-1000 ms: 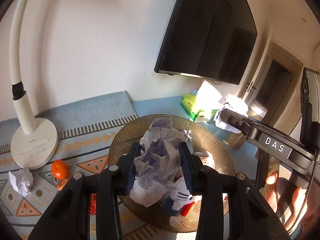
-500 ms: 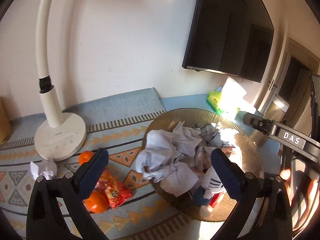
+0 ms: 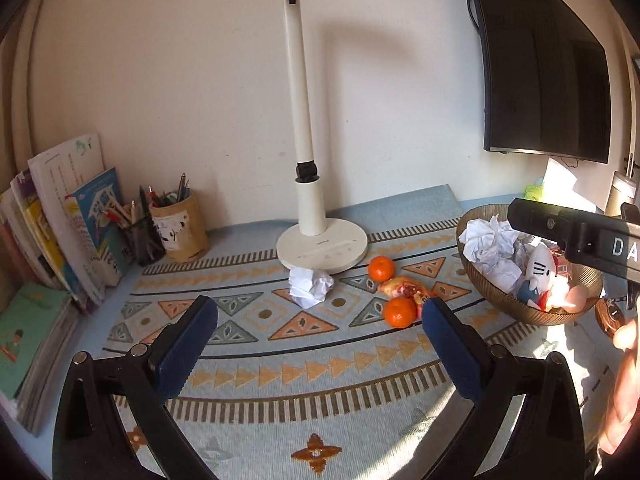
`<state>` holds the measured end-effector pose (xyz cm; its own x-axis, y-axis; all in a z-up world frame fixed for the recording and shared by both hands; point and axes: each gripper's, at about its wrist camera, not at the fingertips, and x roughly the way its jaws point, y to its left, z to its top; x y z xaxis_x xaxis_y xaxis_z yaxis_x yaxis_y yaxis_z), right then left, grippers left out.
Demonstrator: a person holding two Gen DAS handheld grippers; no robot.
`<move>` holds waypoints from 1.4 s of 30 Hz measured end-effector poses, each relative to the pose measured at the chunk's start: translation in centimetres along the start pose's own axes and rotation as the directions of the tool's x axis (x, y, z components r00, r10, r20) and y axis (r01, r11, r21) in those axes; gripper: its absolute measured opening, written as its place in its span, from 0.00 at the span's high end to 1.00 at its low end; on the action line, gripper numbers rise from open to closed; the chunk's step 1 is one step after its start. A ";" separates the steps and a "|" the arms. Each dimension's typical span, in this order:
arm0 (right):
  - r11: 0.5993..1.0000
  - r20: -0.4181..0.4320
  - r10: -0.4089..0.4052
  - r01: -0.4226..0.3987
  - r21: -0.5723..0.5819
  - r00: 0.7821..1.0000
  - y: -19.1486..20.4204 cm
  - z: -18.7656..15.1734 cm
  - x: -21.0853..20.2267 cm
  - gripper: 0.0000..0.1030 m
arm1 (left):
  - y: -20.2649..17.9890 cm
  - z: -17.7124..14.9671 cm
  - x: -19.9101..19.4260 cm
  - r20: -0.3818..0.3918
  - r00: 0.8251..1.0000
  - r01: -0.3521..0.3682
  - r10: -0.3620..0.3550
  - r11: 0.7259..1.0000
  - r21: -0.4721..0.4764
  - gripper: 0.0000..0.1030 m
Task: Organize objects
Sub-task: 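Move both open tools back toward the last paper ball and oranges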
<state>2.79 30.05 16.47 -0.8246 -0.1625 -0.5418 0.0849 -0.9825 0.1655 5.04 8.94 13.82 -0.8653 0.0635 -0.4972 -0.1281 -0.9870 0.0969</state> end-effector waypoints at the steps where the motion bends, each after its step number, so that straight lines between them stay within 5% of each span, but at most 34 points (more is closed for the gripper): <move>1: 1.000 -0.014 0.010 -0.010 -0.010 1.000 0.9 -0.5 0.4 0.25 | 0.7 -0.4 -0.3 -0.001 1.000 -0.014 0.014 1.000 -0.004 0.01; 9: 0.999 -0.143 0.013 -0.019 -0.041 0.990 3.8 -6.0 5.9 0.23 | 5.5 -4.6 2.5 -0.057 0.997 -0.059 0.055 0.996 -0.073 0.01; 18: 0.999 -0.260 -0.041 0.031 -0.045 0.965 3.2 -10.2 11.5 0.23 | 8.7 -8.1 6.5 -0.167 0.986 -0.038 0.005 0.979 -0.200 0.01; 42: 0.995 -0.328 -0.086 0.067 -0.069 0.941 3.5 -10.8 13.1 0.19 | 9.2 -8.5 7.2 -0.212 0.977 -0.062 0.014 0.973 -0.224 0.01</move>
<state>-1.68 23.46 1.07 -0.5993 -0.0978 -0.7946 0.0675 -0.9952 0.0715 1.75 -0.98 3.77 -0.7443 0.0171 -0.6676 0.0381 -0.9970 -0.0680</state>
